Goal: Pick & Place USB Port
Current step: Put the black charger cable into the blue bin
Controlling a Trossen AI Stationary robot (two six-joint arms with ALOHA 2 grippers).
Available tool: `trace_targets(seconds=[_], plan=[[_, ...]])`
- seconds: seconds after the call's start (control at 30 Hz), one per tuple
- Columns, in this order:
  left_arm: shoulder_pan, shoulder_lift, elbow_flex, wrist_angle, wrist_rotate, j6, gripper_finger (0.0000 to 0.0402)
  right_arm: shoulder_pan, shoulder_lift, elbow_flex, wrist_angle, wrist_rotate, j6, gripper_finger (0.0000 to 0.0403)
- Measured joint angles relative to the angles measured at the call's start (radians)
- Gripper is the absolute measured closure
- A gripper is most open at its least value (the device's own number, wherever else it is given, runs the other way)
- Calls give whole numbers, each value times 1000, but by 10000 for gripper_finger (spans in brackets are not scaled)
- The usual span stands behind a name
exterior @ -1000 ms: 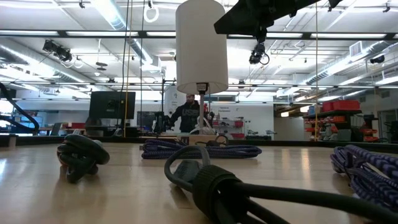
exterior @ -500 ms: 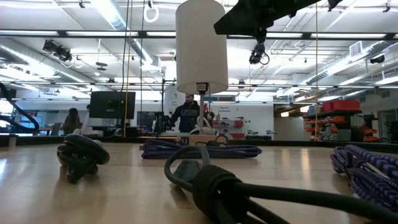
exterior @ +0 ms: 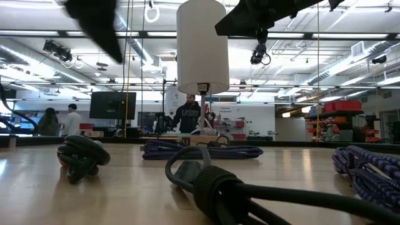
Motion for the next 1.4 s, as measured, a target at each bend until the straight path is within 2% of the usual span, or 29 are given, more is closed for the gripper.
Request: trace_targets(seconds=[0.13,0.2,0.37,0.53,0.7,0.87,1.13,1.4], plan=[[147,8,0,209,125,226,344,0,0,0,0,0,-1,333],[208,20,0,266,179,291,344,1,0,0,0,-10,-1,333],[346,80,0,344,287,368,344,1,0,0,0,-72,-4,333],[438,190,0,416,407,396,344,1,0,0,-2,-77,-6,333],[483,301,0,514,478,421,338,1,-4,0,-13,-77,-8,333],[507,376,0,551,515,421,301,1,-8,0,-18,-77,-24,333],[511,400,0,650,576,420,236,0,-8,0,-15,-76,-38,333],[494,418,-2,659,574,394,224,0,-8,0,-15,-76,-45,333]])
